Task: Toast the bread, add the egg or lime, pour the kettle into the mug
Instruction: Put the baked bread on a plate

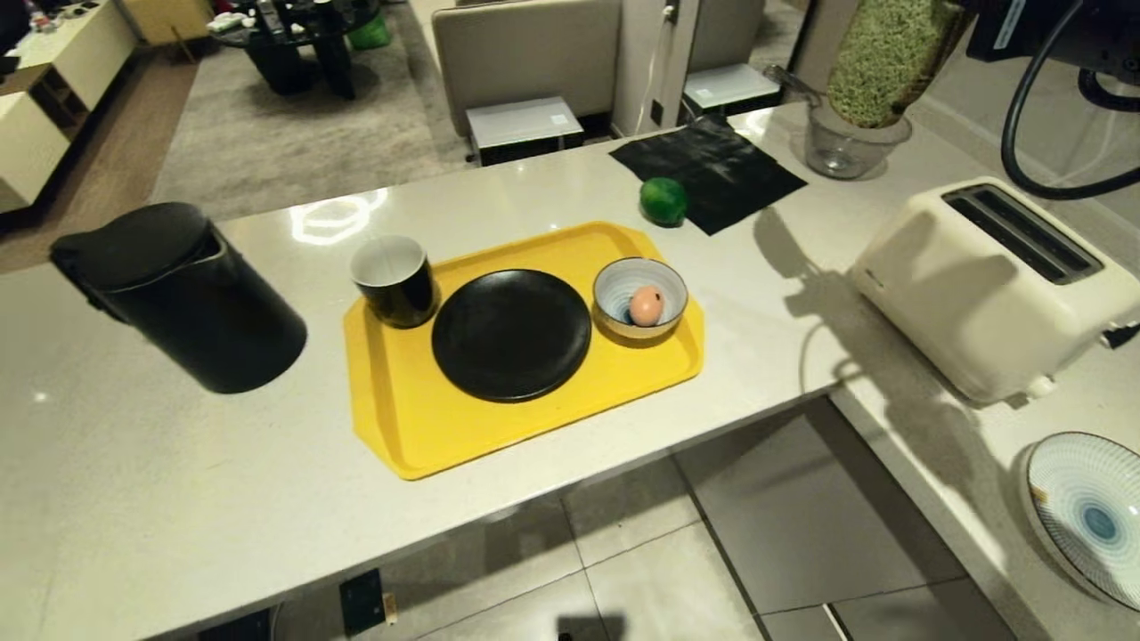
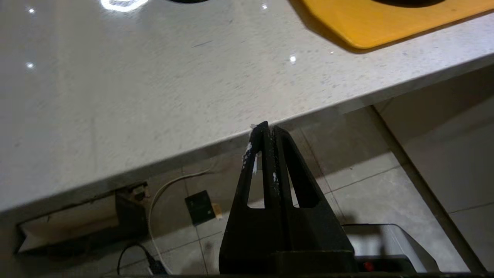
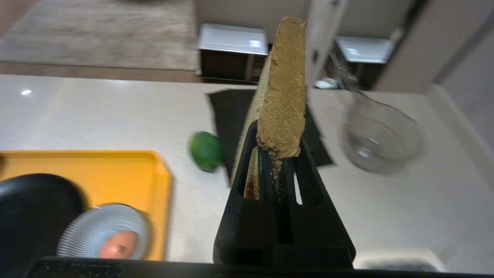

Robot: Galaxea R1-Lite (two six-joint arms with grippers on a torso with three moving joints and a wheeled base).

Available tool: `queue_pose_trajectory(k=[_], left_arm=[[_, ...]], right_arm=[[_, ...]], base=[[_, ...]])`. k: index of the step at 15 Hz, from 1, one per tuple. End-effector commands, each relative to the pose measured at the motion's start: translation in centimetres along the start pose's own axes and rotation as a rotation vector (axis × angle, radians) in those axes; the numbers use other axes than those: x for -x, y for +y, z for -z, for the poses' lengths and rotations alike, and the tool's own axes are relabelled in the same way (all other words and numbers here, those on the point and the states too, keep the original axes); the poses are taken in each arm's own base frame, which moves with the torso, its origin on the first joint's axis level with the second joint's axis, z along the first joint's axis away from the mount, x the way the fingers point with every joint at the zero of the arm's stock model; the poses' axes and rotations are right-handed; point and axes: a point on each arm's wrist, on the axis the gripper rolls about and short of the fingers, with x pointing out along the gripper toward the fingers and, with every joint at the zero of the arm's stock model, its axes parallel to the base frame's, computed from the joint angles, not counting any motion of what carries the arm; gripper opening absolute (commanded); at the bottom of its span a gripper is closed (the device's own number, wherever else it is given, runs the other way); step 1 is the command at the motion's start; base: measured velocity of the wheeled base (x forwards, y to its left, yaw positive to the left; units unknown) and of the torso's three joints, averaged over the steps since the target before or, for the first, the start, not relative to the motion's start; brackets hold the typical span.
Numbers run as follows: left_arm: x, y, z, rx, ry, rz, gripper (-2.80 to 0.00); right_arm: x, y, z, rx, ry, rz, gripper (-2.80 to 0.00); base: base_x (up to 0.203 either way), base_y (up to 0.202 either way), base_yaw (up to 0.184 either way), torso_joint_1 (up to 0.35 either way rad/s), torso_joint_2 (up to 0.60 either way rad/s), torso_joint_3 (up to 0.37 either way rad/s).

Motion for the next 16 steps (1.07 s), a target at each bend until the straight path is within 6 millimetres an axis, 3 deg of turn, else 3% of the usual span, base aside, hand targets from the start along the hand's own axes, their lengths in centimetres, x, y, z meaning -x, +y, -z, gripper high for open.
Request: queue_pose_trajectory(k=[1,6,8,16], left_arm=[[0.0,0.0,0.0,0.0,-0.001,-0.001,-2.8],[0.0,0.0,0.0,0.0,-0.001,-0.001,-2.8],[0.0,0.0,0.0,0.0,-0.001,-0.001,-2.8],[0.0,0.0,0.0,0.0,0.0,-0.001,-2.8]], right_arm=[[0.0,0.0,0.1,0.001,0.001,-0.003,-2.8],[0.2,0.3,0.1,0.0,-0.004,-0.071,-2.8],[0.6,1.4,0.5,0.012,0.007,-0.129,-2.8],[1.4,9.9,2.3,-0.033,0.061,-0.415,-2.8]], base=[[0.004,-0.011,0.143,0.003,0.0,0.003],[0.0,-0.001,0.033,0.002,0.0,0.001],[0.0,0.0,0.0,0.0,0.0,0.0],[0.0,0.0,0.0,0.0,0.0,0.0]])
